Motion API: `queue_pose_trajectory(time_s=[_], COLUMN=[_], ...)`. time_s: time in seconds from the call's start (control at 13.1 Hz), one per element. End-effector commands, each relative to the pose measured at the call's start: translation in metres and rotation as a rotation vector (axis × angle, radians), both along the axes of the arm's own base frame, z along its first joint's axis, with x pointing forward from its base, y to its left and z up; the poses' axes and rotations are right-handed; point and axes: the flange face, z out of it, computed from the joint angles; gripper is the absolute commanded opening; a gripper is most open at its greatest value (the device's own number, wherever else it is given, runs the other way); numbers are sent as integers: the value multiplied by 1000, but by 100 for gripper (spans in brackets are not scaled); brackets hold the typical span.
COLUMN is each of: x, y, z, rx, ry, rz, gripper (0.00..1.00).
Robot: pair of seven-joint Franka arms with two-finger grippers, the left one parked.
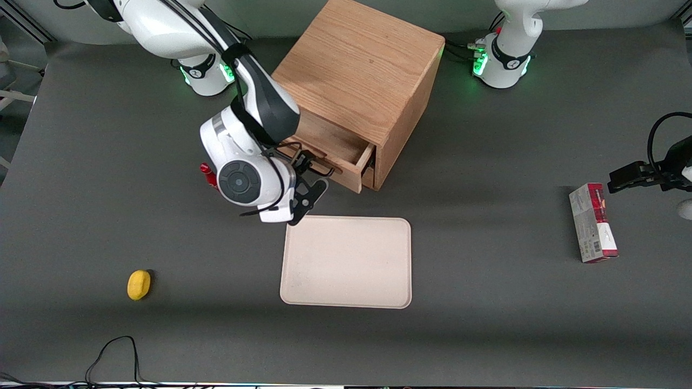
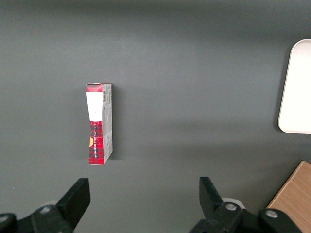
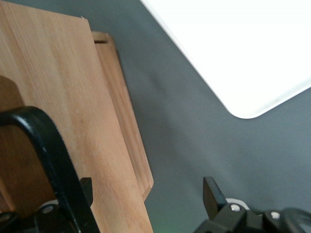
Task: Open upper drawer
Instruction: 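Pull the upper drawer outward from the cabinet with the right gripper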
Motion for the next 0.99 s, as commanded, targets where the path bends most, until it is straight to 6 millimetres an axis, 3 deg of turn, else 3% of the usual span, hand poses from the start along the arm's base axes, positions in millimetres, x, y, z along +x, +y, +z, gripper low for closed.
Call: queue_pose_trajectory(time_s=[0.0, 0.53, 0.92], x=[25, 62, 81], y=[-13, -58, -71], z=[6, 18, 17], rx=[28, 60, 73], ry=[-28, -69, -99], rz=[-19, -56, -74], gripper=[100, 100, 100])
